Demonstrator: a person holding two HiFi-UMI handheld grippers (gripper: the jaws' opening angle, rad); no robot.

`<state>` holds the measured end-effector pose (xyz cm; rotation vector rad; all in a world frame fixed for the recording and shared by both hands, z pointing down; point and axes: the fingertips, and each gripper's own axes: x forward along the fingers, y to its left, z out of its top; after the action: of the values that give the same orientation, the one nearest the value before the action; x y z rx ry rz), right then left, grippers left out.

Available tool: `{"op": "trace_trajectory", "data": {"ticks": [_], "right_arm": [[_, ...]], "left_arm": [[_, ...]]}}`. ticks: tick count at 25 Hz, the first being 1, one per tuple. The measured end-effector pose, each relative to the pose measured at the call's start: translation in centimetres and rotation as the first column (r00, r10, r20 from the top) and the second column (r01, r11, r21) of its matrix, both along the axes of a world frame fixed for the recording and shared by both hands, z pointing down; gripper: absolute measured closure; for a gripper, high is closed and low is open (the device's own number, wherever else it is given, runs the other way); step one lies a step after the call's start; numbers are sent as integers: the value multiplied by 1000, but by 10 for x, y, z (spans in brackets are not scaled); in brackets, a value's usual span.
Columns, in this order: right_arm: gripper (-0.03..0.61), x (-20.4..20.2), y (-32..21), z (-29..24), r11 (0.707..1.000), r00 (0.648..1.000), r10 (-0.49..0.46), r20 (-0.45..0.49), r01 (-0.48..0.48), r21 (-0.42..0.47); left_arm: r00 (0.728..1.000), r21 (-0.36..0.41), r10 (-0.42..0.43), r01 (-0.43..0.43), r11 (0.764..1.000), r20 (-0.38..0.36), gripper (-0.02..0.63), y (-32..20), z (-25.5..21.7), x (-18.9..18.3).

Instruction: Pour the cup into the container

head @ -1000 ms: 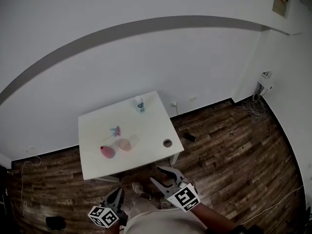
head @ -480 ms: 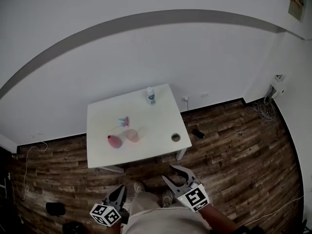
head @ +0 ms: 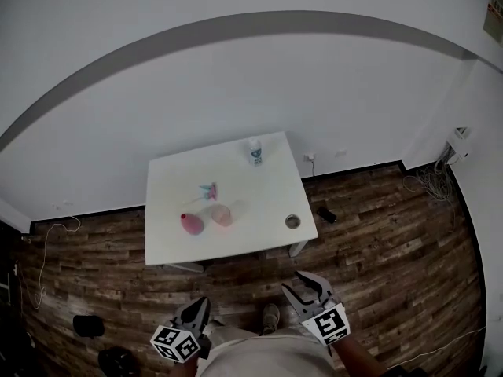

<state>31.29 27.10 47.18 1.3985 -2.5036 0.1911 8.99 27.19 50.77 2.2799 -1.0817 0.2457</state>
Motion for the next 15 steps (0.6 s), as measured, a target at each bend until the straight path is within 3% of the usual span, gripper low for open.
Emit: {"op": "trace_trajectory", "data": {"ticks": [7, 15], "right_arm": [[410, 4, -4, 16, 999, 995, 42, -86, -43, -10], [410, -40, -7, 12, 997, 993, 71, -95, -71, -1]], "left_arm": [[1000, -18, -2, 2, 1000, 21, 603, -1, 18, -27], [999, 6, 30, -31, 1000, 39, 603, -8, 19, -69]]}}
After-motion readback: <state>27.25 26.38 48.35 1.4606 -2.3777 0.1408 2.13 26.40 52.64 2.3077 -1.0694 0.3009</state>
